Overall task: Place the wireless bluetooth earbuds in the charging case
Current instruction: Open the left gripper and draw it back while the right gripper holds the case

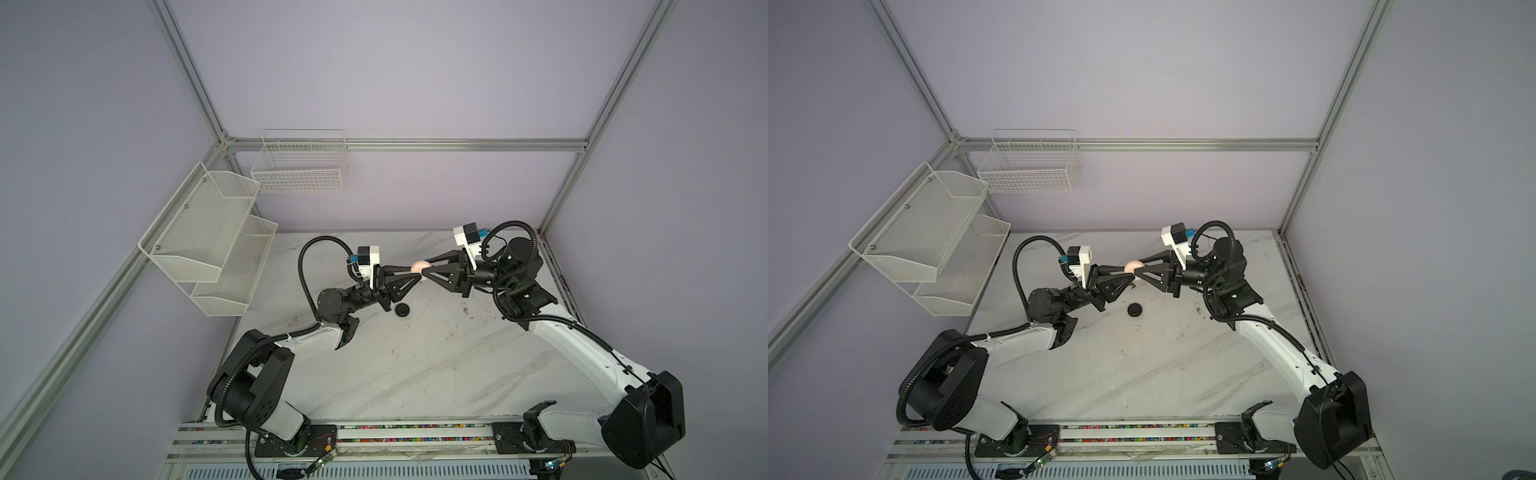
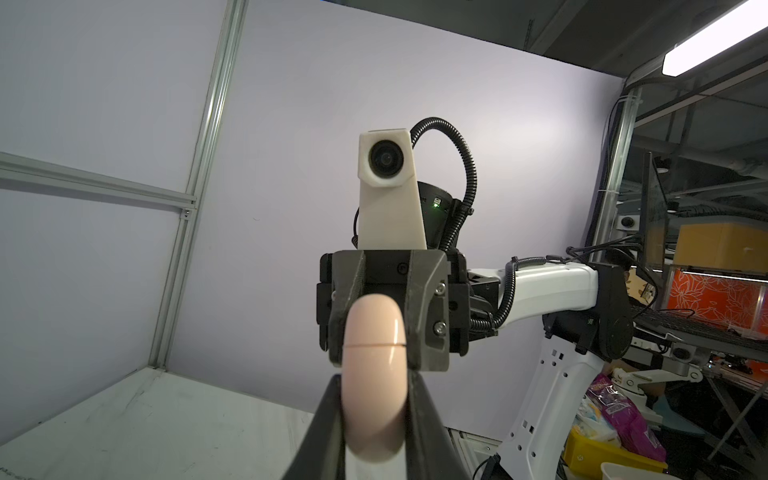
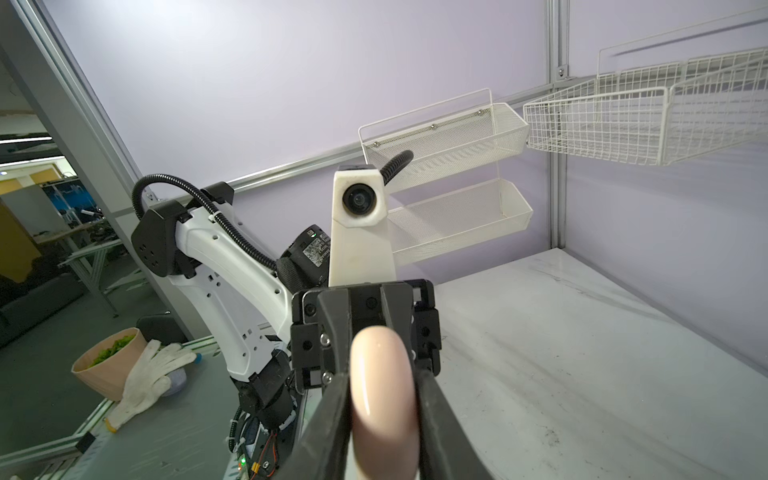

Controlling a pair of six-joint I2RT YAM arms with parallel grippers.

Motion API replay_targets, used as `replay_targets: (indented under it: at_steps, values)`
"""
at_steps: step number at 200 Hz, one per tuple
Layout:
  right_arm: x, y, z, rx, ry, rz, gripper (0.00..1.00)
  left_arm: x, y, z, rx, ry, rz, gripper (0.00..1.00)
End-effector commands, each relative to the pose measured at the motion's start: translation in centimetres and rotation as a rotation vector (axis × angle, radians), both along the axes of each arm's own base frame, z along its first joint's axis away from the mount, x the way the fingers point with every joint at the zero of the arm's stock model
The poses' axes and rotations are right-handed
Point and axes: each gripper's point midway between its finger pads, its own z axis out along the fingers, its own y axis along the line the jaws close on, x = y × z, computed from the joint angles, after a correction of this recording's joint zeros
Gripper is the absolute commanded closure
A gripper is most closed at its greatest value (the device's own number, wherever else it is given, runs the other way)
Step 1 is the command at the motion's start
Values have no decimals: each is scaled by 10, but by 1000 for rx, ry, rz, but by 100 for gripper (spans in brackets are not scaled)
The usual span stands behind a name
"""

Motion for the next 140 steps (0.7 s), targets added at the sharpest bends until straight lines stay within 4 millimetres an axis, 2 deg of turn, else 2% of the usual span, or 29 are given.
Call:
replay_targets:
  at_steps: [1, 41, 59, 97, 120, 140]
  values:
    - [-12, 1, 5, 11, -43, 50, 75, 3, 4, 24, -61, -57, 28, 100]
    - [-10, 1, 5, 8, -34, 40, 79, 8, 4, 22, -68, -46, 45, 100]
    - [-9, 1, 5, 3, -26, 26, 80, 11, 5, 22, -76, -36, 58, 87]
    - [2, -1, -6, -16, 21, -32, 85, 17, 11, 18, -94, -1, 100, 48]
    - [16, -10, -20, -30, 82, -84, 86, 22, 24, 10, -102, 25, 163, 38]
    - [34, -18, -41, -53, 163, -148, 86, 27, 41, -14, -75, 48, 258, 35]
